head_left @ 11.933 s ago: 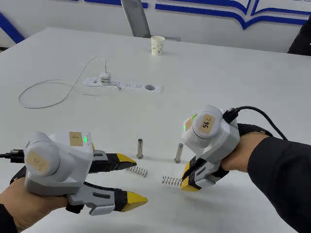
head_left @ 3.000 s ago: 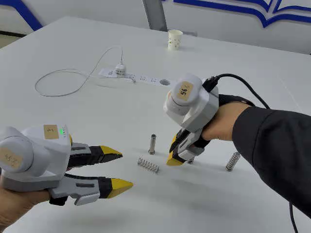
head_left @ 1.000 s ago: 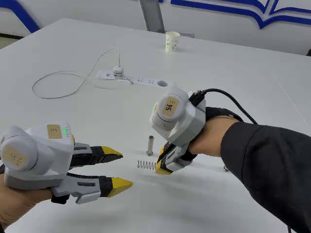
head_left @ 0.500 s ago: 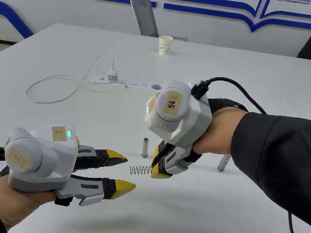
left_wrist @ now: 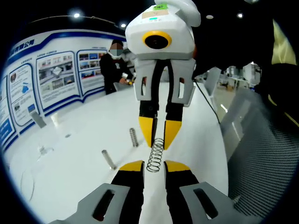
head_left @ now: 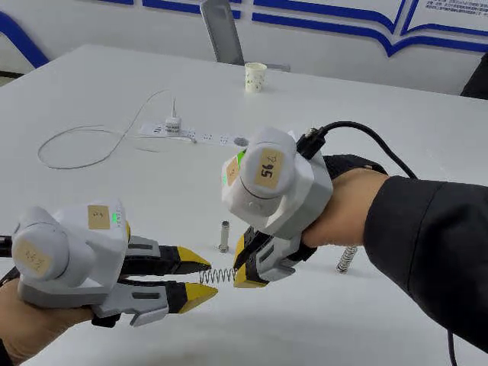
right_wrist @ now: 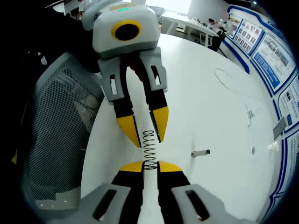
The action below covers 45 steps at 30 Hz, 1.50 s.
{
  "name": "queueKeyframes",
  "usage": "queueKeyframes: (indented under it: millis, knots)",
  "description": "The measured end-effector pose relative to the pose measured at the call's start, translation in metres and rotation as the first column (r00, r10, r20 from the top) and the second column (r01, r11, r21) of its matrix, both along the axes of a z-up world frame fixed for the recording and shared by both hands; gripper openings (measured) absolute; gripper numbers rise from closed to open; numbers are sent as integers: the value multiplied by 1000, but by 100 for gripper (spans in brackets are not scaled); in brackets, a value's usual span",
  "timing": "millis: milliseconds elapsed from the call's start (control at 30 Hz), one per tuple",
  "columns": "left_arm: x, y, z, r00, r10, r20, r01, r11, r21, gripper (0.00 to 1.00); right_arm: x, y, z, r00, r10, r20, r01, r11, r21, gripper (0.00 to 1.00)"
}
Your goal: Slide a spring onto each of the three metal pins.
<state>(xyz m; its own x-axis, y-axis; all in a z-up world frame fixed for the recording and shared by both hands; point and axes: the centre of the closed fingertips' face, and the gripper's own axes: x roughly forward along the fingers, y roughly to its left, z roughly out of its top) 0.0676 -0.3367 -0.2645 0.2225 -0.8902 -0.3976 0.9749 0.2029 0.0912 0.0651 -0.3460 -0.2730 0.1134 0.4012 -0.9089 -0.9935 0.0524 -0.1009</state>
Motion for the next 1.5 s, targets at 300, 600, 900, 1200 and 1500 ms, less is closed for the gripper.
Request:
queueKeyframes:
  millis: [300, 600, 900, 1200, 1500]
  knots:
    - [-3, -1, -2, 1000, -18, 2, 18, 1000, 5, 12, -4, -1, 2, 1000, 23, -1, -23, 1000, -14, 11]
    - [-4, -1, -2, 1000, -23, 3, 23, 1000, 5, 11, -7, 0, 13, 999, 38, 17, -37, 999, -14, 11]
    - [-6, -2, -3, 1000, -24, 3, 24, 1000, 9, 11, -10, 11, 28, 997, 62, 42, -62, 998, 3, 11]
    - [-8, -4, -2, 1000, -27, 3, 27, 1000, 5, 11, -13, 24, 39, 994, 88, 61, -89, 996, 20, 11]
    - [-8, -3, -1, 1000, -27, 7, 27, 1000, 2, 11, -13, 28, 40, 994, 94, 63, -96, 995, 26, 12]
